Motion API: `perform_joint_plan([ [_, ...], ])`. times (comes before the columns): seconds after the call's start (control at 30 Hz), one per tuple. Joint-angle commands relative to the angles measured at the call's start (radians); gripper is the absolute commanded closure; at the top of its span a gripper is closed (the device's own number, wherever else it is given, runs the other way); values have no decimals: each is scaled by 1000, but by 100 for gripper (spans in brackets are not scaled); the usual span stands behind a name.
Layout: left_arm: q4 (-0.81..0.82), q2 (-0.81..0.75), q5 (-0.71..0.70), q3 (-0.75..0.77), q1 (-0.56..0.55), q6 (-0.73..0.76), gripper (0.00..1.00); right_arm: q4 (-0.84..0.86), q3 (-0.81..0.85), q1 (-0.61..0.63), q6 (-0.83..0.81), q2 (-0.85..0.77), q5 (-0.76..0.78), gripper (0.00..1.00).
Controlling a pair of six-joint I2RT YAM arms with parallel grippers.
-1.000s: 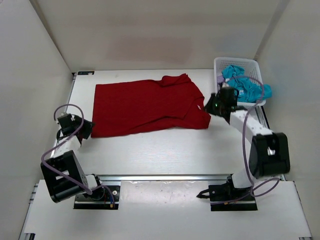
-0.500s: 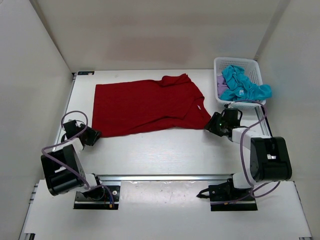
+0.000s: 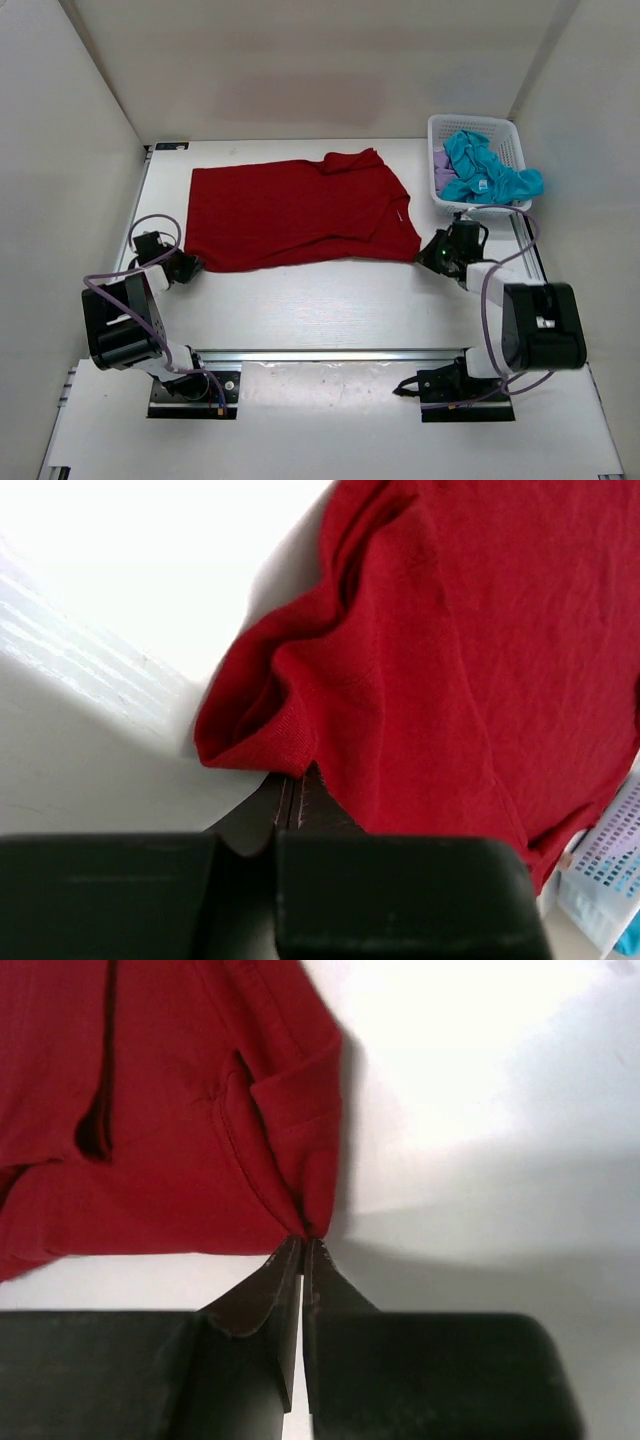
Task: Fold and stack the t-shirts
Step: Fold the flattened tshirt in 1/3 of the way
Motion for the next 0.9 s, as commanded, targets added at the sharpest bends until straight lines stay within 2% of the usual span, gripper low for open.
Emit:
perform_joint_plan([
  [0.0, -63, -20, -54, 36, -1, 34, 100, -26, -102, -17, 14, -136, 38, 100],
  [0.2, -147, -39, -57, 59, 2, 73, 100, -118, -270, -77, 12, -390, 17, 100],
  [0.23, -164, -56, -55, 61, 7, 88, 100, -174, -288, -88, 8, -424, 11, 100],
  [0.4, -227, -154, -84, -13, 25, 136, 100, -290, -327, -134, 11, -578, 0, 100],
  [0.47, -239, -186, -58, -45, 33, 142, 79, -305, -322, -140, 5, -601, -16, 97],
  [0.5, -250, -185, -45, -42, 30, 142, 73, -302, -316, -129, 6, -596, -14, 87],
  [0.53, -256, -204, -26, -46, 31, 148, 64, -320, -293, -119, 6, -596, -11, 81],
  [0.57, -267, -212, -21, -46, 31, 149, 60, -340, -276, -116, -6, -601, -16, 74],
  [0.63, -288, -269, -24, -24, 13, 159, 48, -360, -226, -96, -15, -619, 7, 68],
  [0.7, -301, -303, -79, 44, -64, 174, 45, -360, -187, -71, -8, -639, 15, 60],
  [0.77, -319, -318, -128, 103, -139, 186, 46, -394, -134, 4, -35, -620, 64, 60],
  [0.8, -315, -327, -147, 119, -177, 192, 45, -393, -115, 25, -40, -610, 93, 61],
  [0.83, -280, -341, -143, 131, -203, 206, 44, -377, -101, 73, -46, -595, 96, 66],
  [0.87, -273, -344, -132, 144, -242, 206, 46, -335, -97, 94, -44, -577, 101, 73],
])
